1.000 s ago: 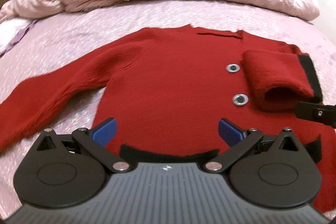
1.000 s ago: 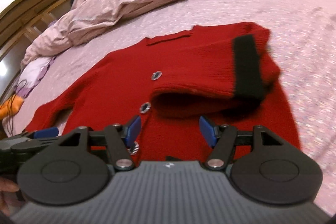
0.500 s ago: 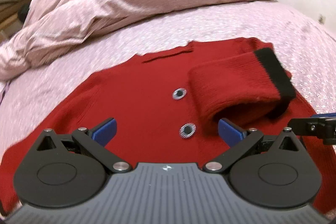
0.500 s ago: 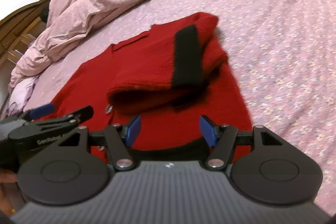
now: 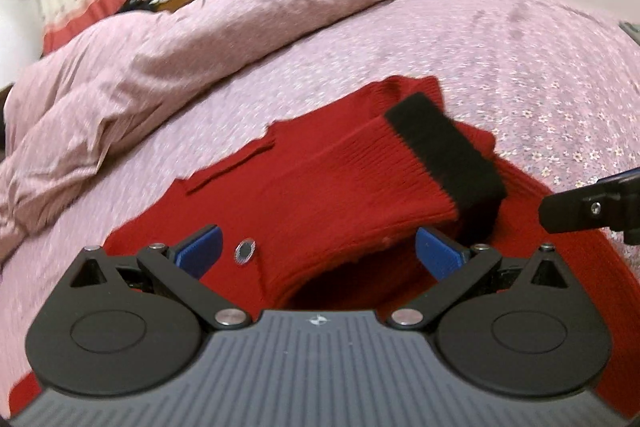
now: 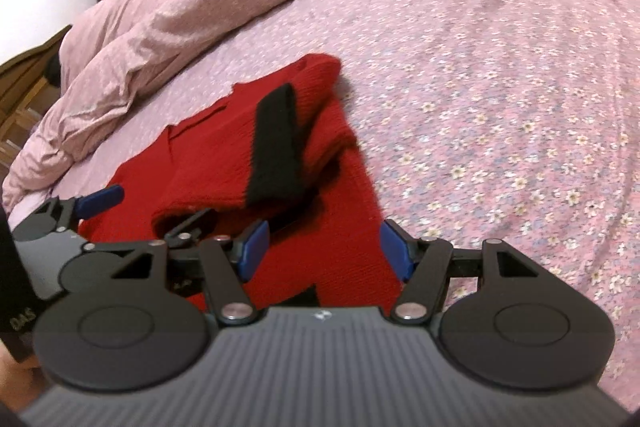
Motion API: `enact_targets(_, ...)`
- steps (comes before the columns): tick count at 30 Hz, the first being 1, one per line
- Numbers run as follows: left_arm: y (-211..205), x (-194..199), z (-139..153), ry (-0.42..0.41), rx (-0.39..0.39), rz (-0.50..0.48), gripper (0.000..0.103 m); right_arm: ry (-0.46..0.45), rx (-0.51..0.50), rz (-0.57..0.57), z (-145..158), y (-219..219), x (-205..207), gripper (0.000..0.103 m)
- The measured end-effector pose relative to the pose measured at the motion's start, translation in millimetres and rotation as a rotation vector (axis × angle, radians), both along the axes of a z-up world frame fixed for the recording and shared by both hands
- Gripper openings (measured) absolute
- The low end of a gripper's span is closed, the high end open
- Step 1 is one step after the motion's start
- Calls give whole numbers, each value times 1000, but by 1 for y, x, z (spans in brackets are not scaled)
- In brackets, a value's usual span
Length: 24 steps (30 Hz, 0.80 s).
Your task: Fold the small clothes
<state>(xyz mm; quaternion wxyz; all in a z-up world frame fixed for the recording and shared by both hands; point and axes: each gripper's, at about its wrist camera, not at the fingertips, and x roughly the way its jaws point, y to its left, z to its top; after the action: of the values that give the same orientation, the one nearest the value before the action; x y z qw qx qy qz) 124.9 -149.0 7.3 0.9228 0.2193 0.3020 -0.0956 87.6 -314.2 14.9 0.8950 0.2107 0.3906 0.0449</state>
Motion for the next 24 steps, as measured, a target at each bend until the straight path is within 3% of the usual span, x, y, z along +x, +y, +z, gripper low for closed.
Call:
enact_targets(12, -30, 15, -19, -49, 52, -66, 103, 15, 42, -33, -10, -14, 3, 64)
enact_targets(17, -27, 26, -18, 33, -36, -83, 80, 15, 65, -45, -12, -14, 2, 64)
enact_targets(20, -30, 23, -19, 33, -35, -104, 59, 10, 72, -50, -12, -13, 1, 64)
enact_targets(22, -30, 22, -17, 34, -45, -117, 38, 8, 72, -49, -11, -12, 1, 64)
enact_targets(24, -26, 20, -12, 28, -76, -107, 28, 8, 74, -50, -11, -12, 1, 64)
